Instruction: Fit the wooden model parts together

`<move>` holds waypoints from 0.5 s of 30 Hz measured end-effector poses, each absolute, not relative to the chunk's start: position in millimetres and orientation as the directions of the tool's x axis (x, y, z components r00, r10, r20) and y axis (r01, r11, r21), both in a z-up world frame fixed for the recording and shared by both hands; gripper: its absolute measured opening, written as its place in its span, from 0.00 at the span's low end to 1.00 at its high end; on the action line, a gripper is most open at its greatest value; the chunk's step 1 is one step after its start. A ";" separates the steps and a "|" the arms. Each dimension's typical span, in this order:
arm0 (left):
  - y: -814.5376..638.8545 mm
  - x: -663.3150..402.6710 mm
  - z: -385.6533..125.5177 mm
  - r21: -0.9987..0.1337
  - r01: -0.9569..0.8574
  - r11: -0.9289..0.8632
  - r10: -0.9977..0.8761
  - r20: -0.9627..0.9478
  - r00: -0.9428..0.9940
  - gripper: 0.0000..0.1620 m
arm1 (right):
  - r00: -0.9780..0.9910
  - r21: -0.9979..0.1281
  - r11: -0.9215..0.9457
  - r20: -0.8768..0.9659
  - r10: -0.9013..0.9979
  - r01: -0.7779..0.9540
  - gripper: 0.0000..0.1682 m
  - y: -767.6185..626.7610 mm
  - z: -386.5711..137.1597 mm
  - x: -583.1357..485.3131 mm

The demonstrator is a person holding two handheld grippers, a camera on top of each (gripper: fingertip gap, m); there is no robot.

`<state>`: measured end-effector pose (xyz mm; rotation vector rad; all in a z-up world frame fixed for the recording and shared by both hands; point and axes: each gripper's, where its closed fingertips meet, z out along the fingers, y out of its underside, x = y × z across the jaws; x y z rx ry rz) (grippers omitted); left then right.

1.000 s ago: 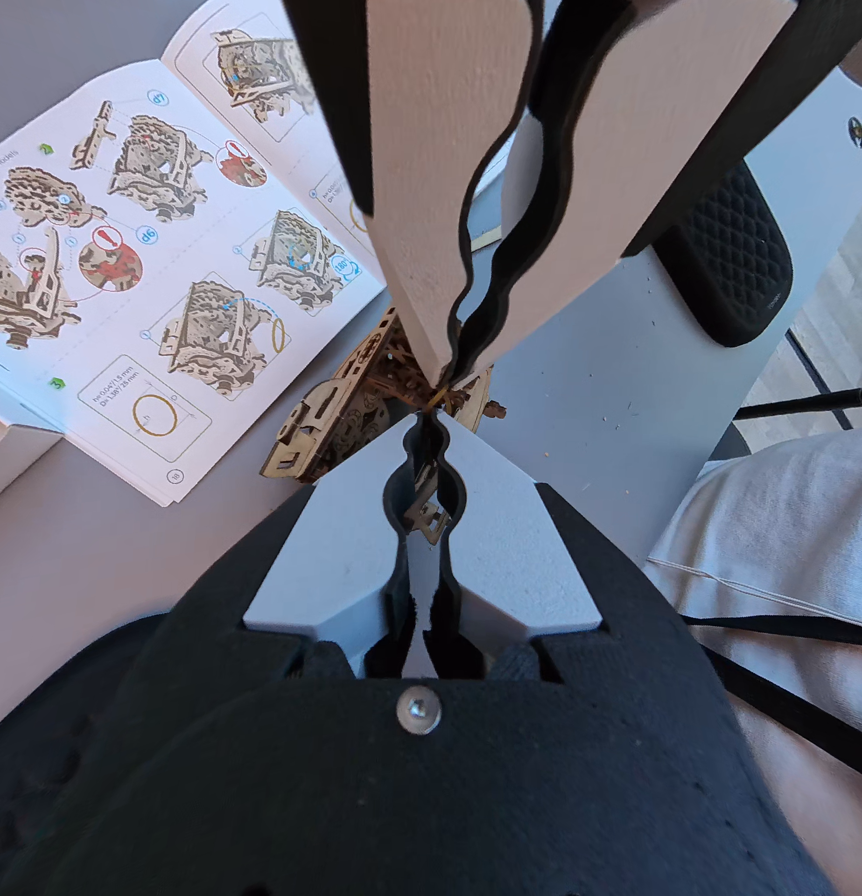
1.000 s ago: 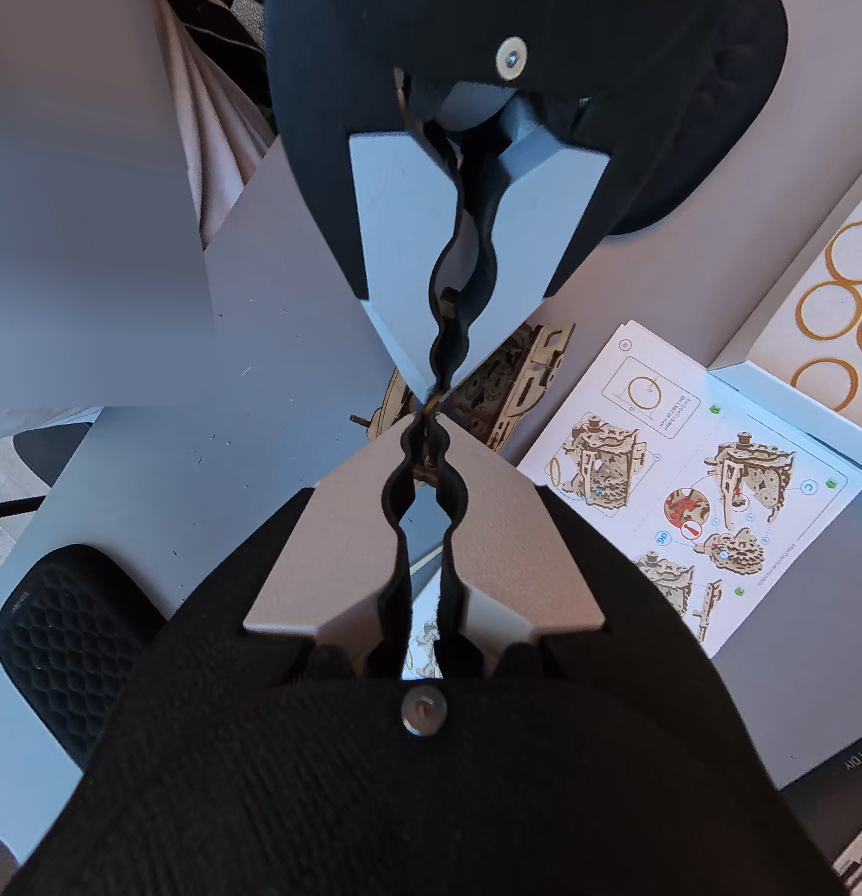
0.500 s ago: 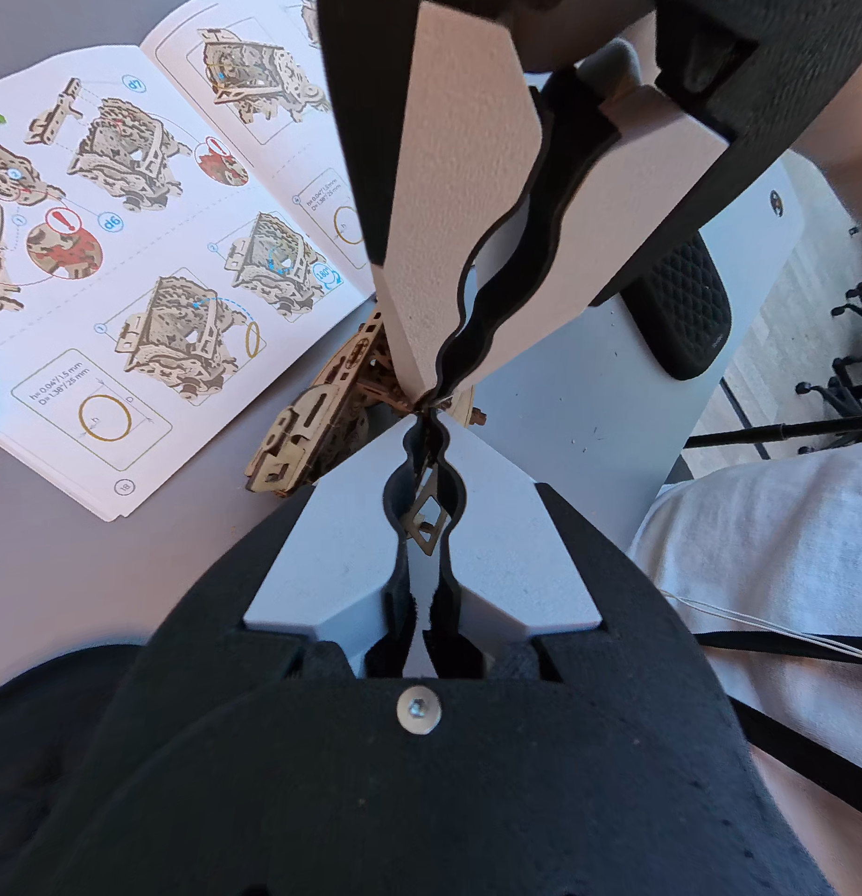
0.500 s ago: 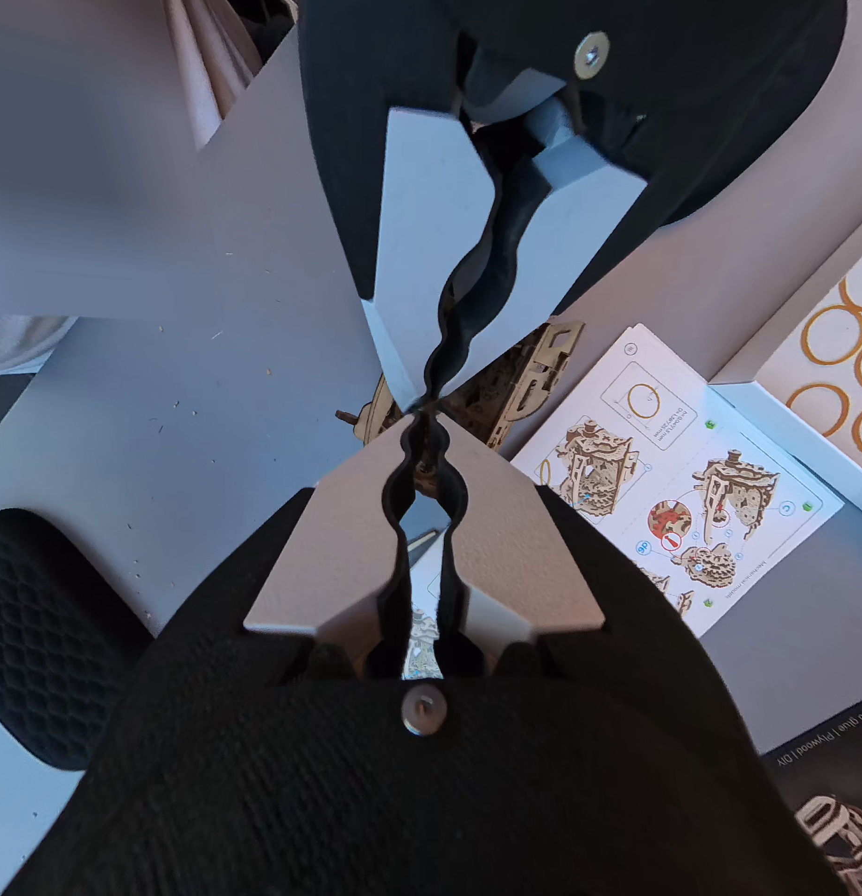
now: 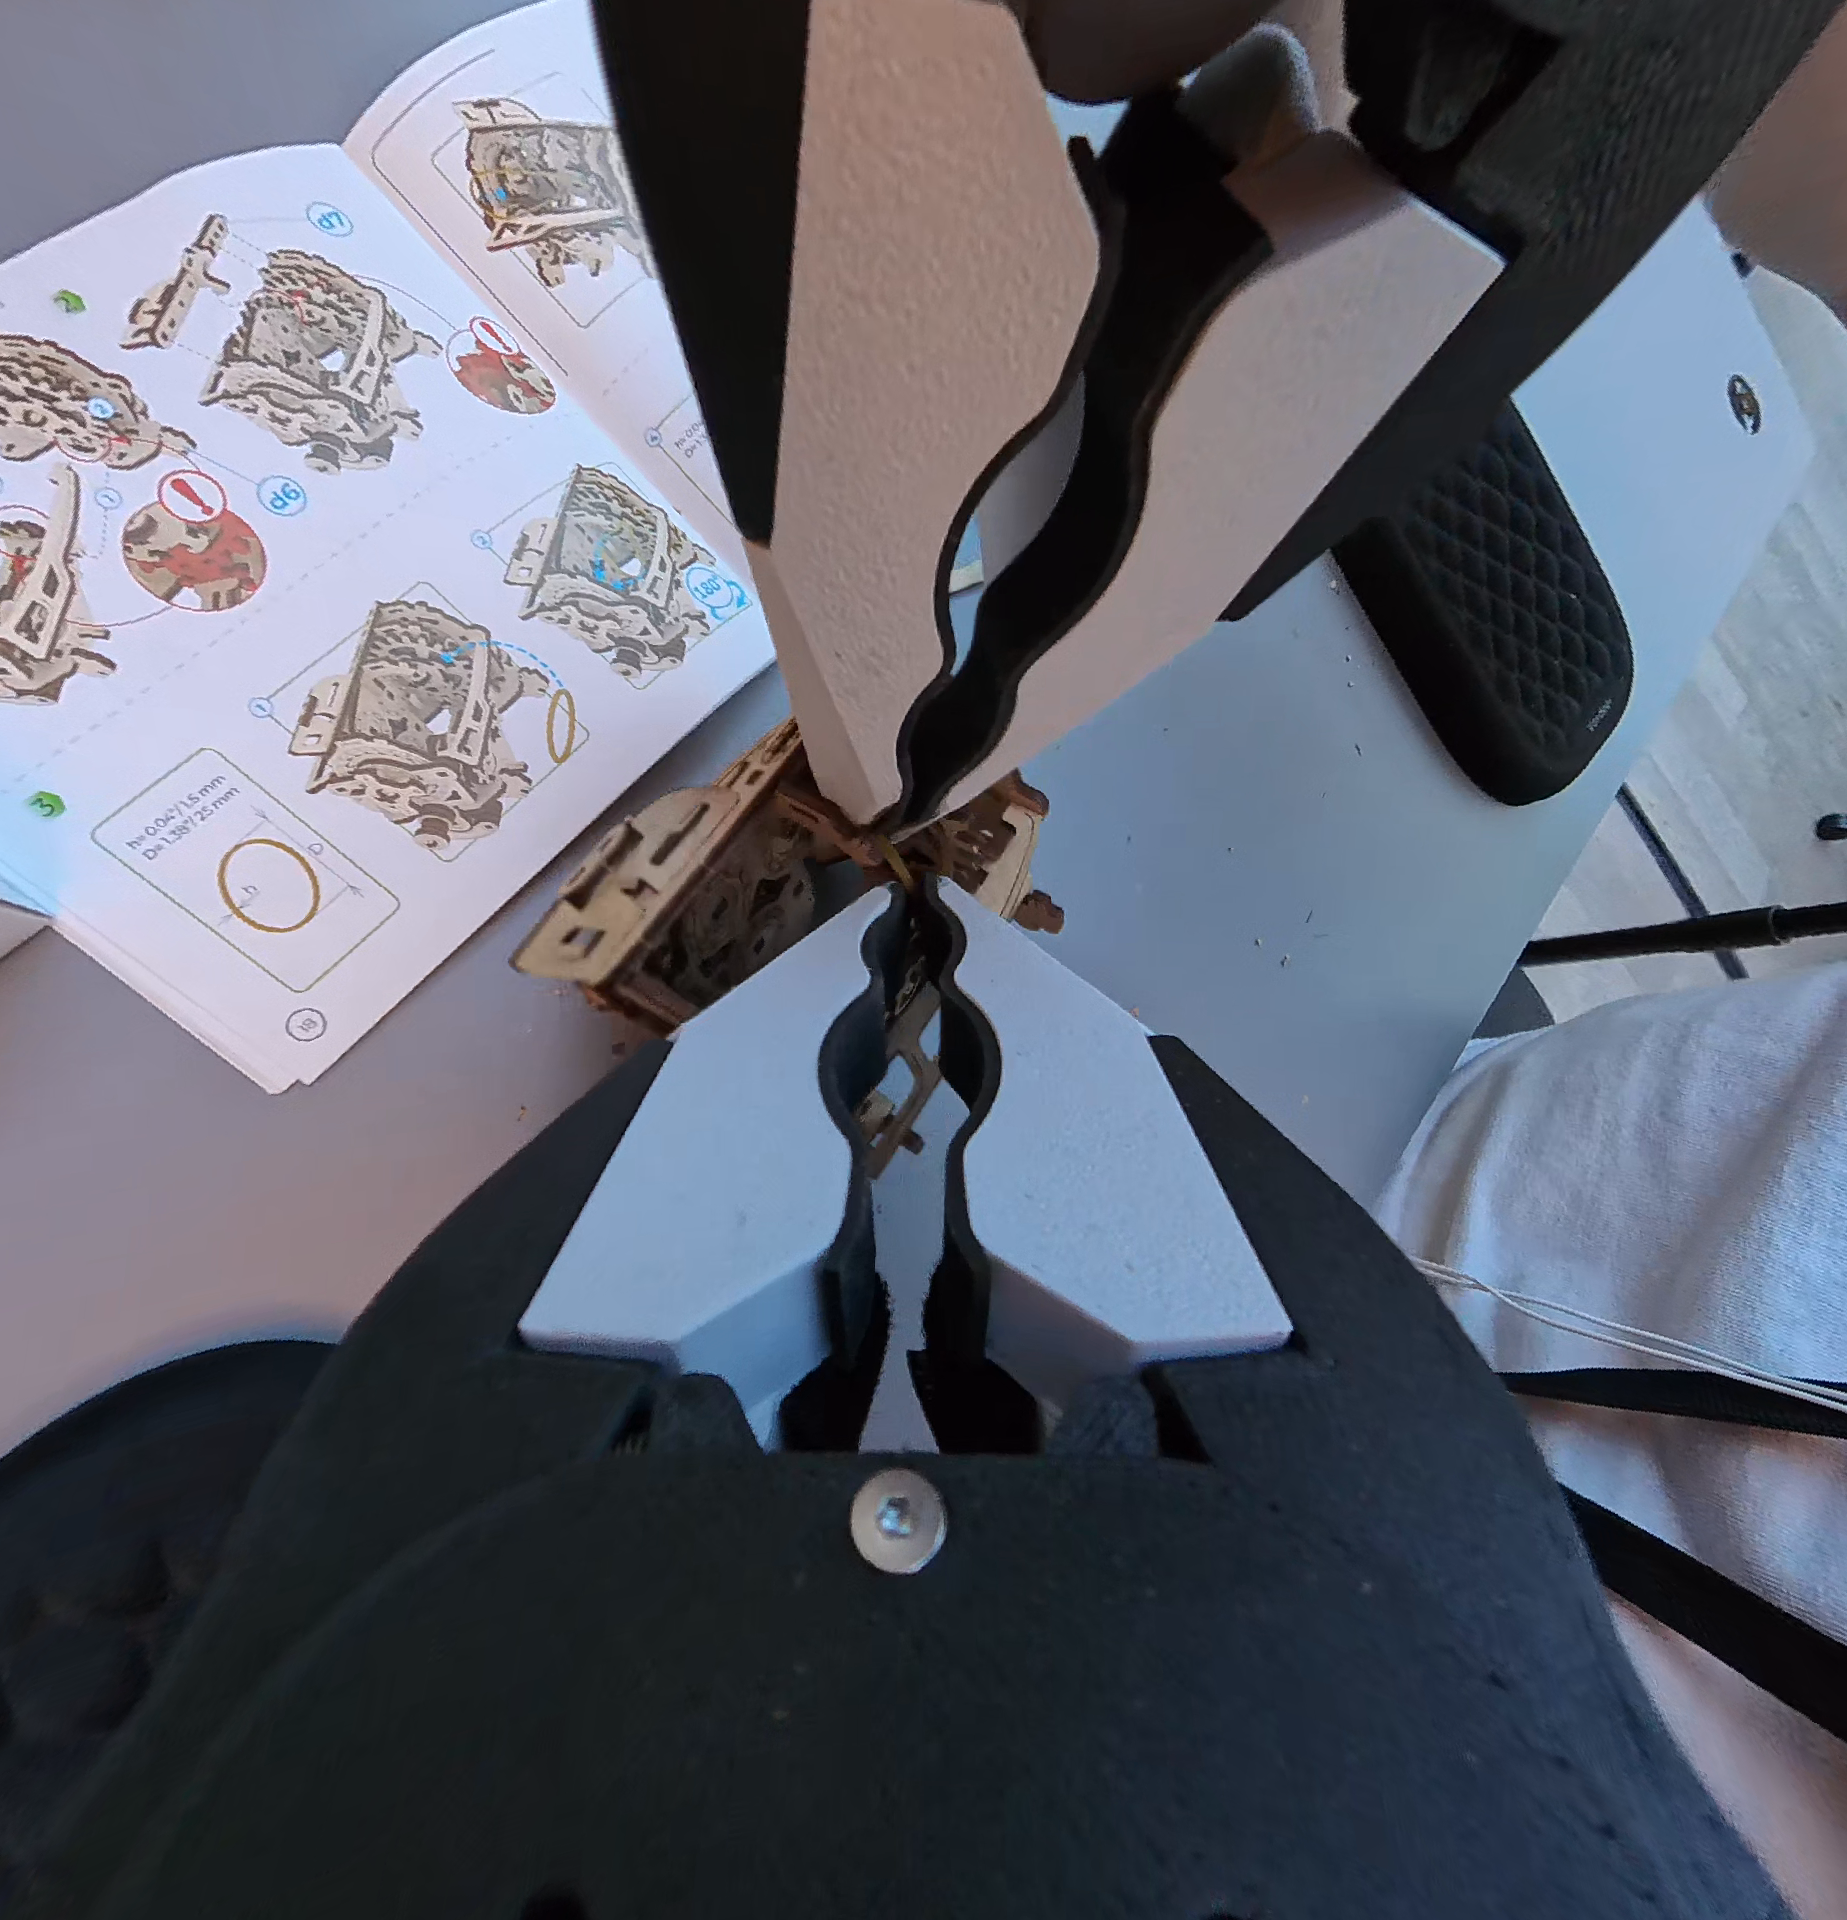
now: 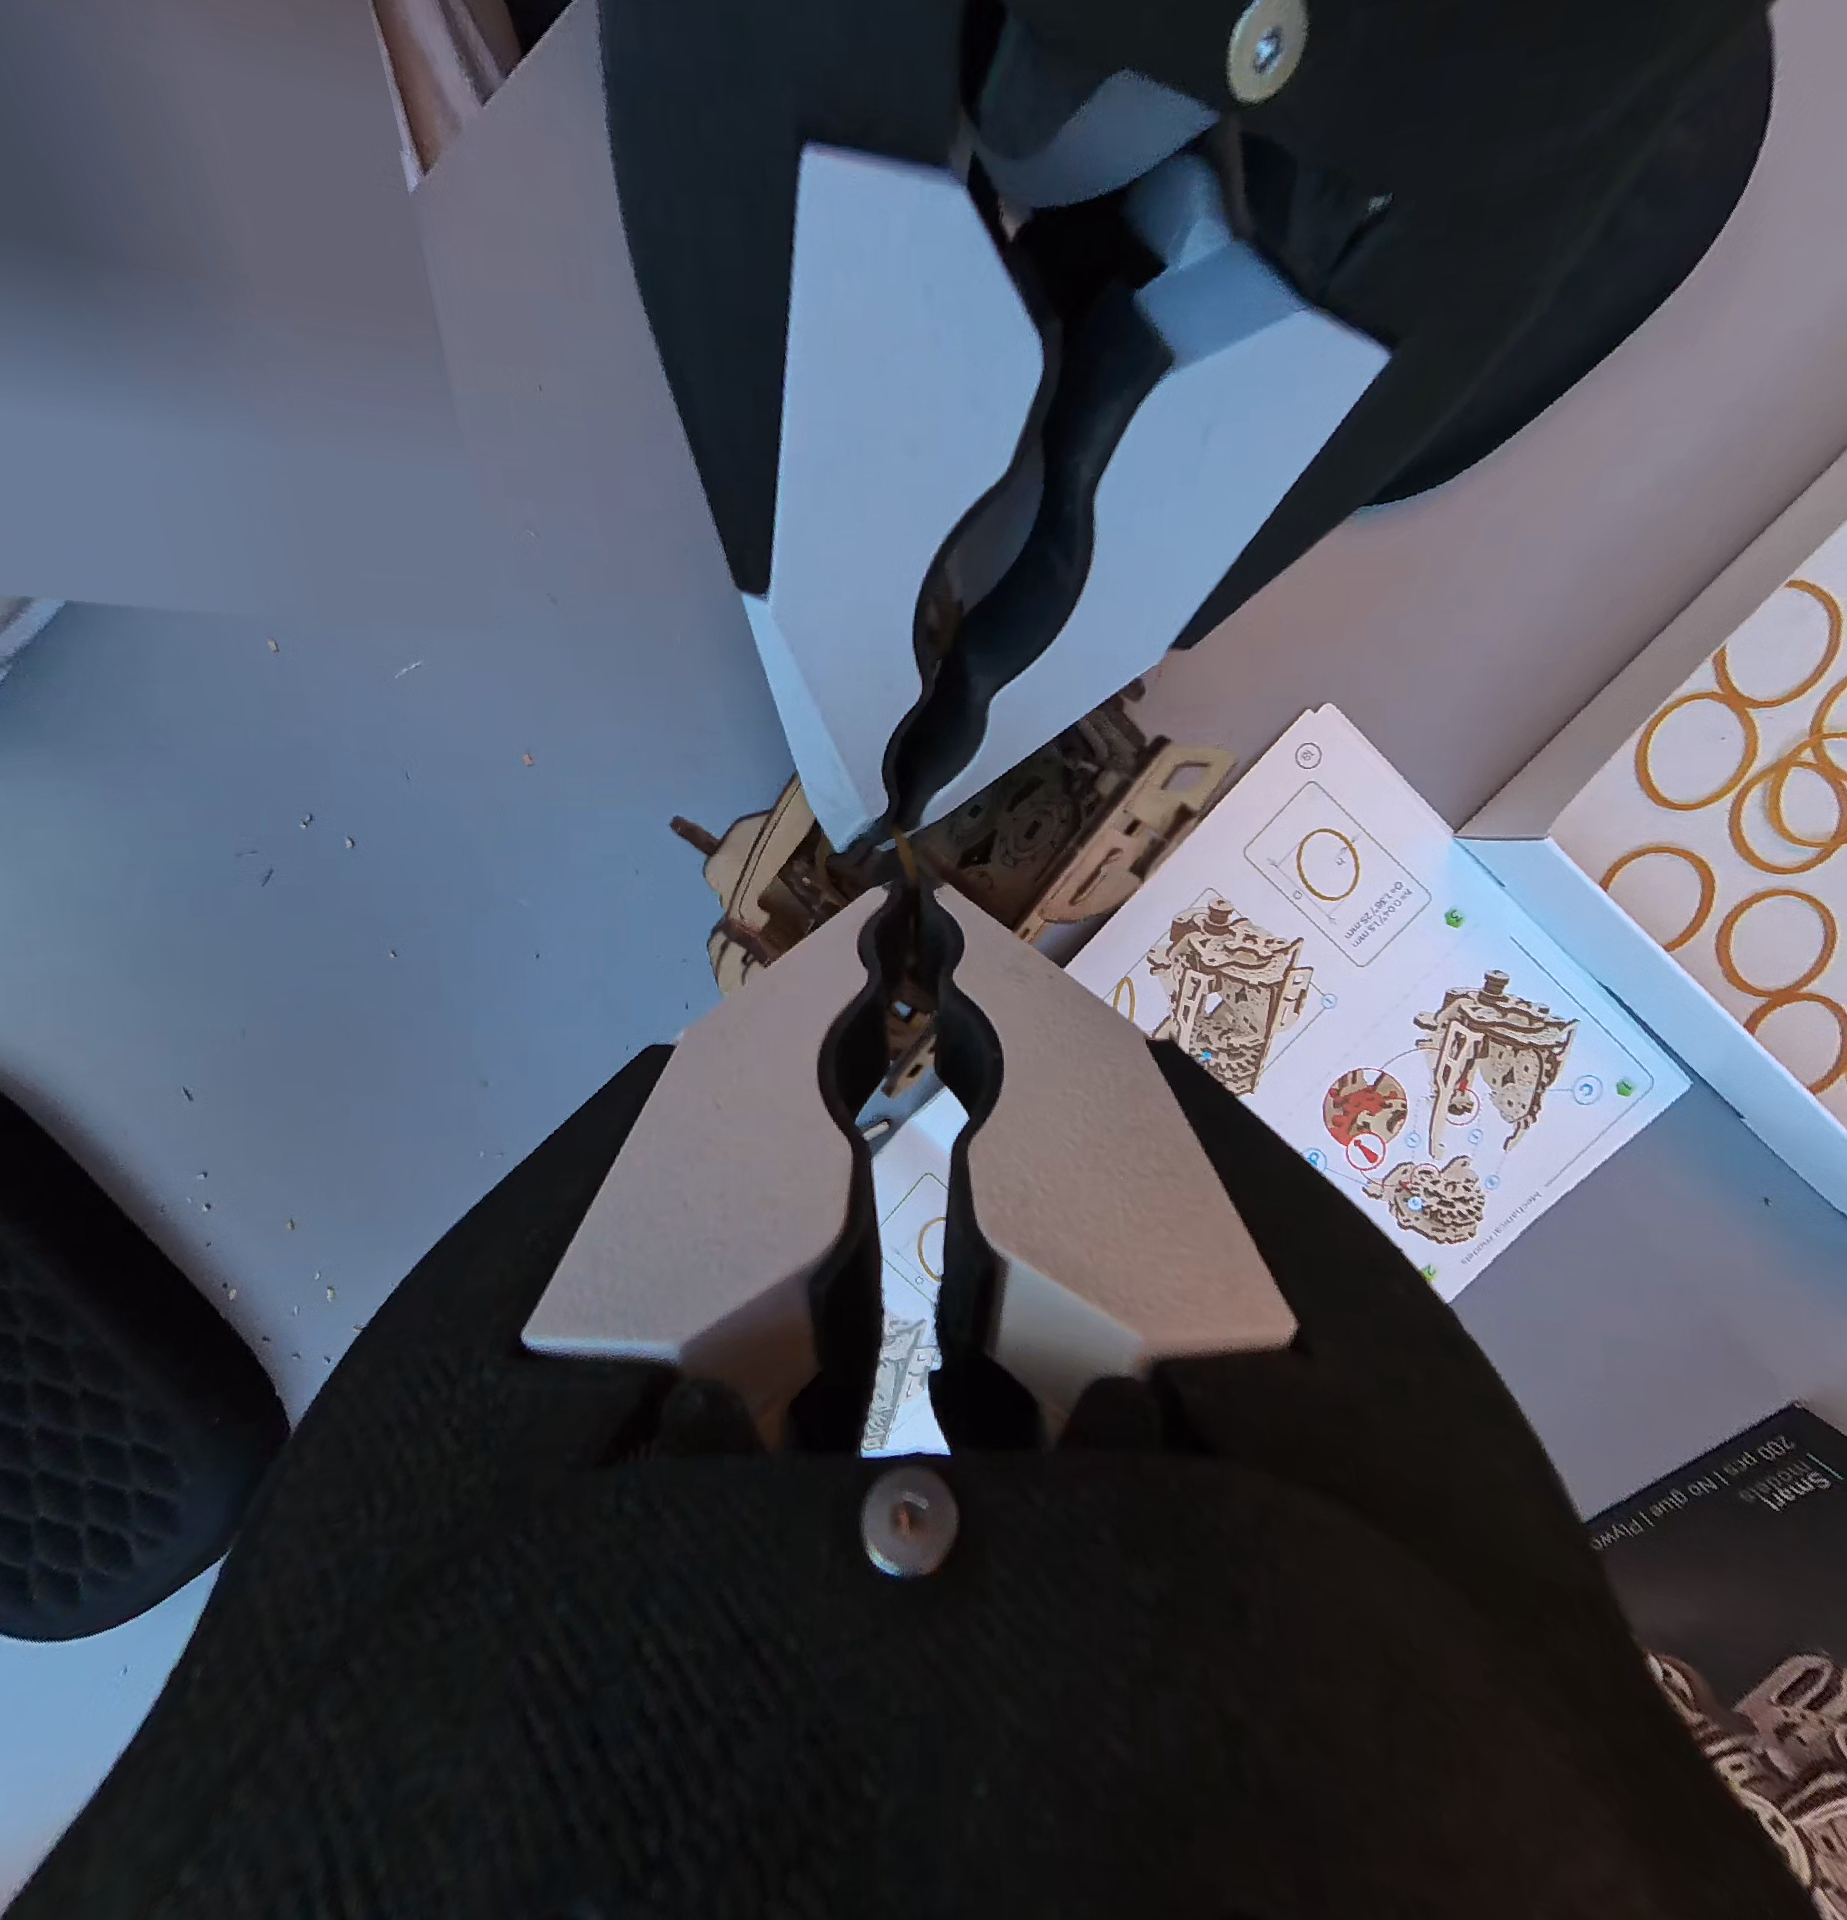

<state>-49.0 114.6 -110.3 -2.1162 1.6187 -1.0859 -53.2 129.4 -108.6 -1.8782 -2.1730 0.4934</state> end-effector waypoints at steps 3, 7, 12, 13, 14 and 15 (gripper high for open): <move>116.8 -53.1 -107.7 -0.616 -0.711 -0.339 -0.918 0.383 0.106 0.05 | -0.158 -0.396 0.127 -0.046 0.986 0.910 0.00 128.6 -108.5 -53.9; 118.3 -56.6 -106.1 -0.619 -0.704 -0.348 -0.915 0.387 0.113 0.07 | -0.158 -0.401 0.127 -0.044 0.987 0.907 0.00 127.2 -108.3 -54.0; 121.6 -63.3 -94.6 -0.640 -0.664 -0.388 -0.900 0.419 0.122 0.10 | -0.155 -0.412 0.123 -0.045 0.987 0.903 0.00 124.6 -107.9 -54.0; 121.9 -66.3 -90.9 -0.653 -0.647 -0.393 -0.900 0.419 0.122 0.11 | -0.154 -0.411 0.122 -0.047 0.987 0.903 0.00 124.1 -107.9 -53.7; 121.6 -70.1 -87.3 -0.672 -0.629 -0.392 -0.902 0.415 0.118 0.11 | -0.155 -0.411 0.123 -0.046 0.987 0.903 0.00 123.9 -107.9 -53.4; 120.9 -74.2 -84.9 -0.691 -0.612 -0.384 -0.908 0.404 0.114 0.10 | -0.157 -0.411 0.125 -0.044 0.987 0.903 0.00 123.6 -107.7 -53.1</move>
